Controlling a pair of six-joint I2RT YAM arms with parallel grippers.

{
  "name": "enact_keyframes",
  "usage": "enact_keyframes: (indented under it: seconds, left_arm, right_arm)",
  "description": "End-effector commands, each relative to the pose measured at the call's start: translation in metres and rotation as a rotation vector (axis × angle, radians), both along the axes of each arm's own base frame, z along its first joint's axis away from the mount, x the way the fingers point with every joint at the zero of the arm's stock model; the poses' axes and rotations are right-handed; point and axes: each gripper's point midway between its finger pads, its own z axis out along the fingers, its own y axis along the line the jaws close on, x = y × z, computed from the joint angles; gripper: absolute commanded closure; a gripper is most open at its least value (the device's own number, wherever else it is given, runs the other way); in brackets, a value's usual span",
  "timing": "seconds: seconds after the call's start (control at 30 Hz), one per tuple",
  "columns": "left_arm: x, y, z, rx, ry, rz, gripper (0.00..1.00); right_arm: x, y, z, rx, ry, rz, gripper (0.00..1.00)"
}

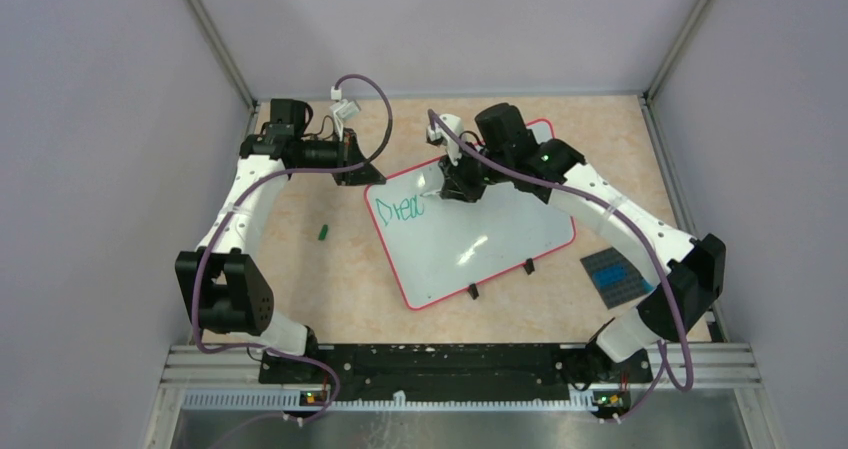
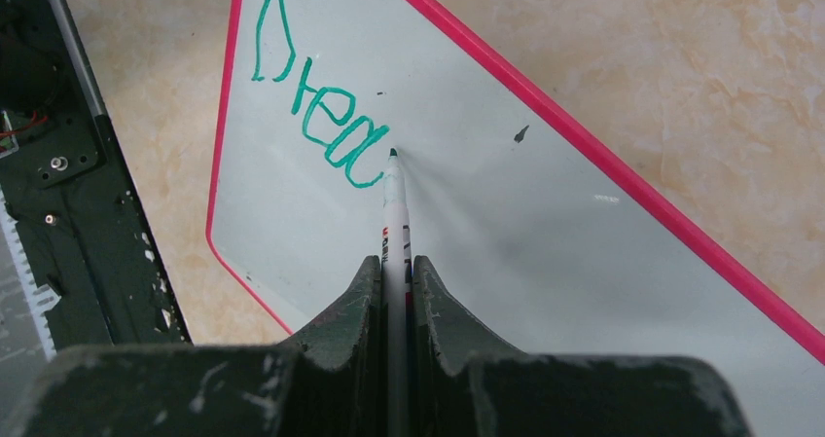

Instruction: Write a sentence on the whiteboard

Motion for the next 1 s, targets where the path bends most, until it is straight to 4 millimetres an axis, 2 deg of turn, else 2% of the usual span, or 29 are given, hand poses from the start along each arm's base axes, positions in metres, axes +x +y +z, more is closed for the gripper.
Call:
enact_keyframes:
  seconds: [0.0,0.23,0.57,0.97]
  left_arm:
    - [-0.012,-0.004,0.000,0.003,0.033,-0.011,1.00]
    - [-0.011,-0.005,-0.001,0.001,0.035,-0.012,1.00]
    - [-0.012,-0.005,-0.001,0.000,0.035,-0.013,1.00]
    - [-0.011,-0.004,0.000,0.003,0.031,-0.009,1.00]
  right_arm:
    - [0.016,0.006,0.020,0.037,-0.068,-0.012,1.00]
    - [0.012,0.001,0.002,0.005,-0.040,-0.016,1.00]
    - [-0.005,-0.009,-0.014,-0.006,0.007,-0.013,1.00]
    - [0.013,0.001,0.014,0.040,-0.058,-0.035,1.00]
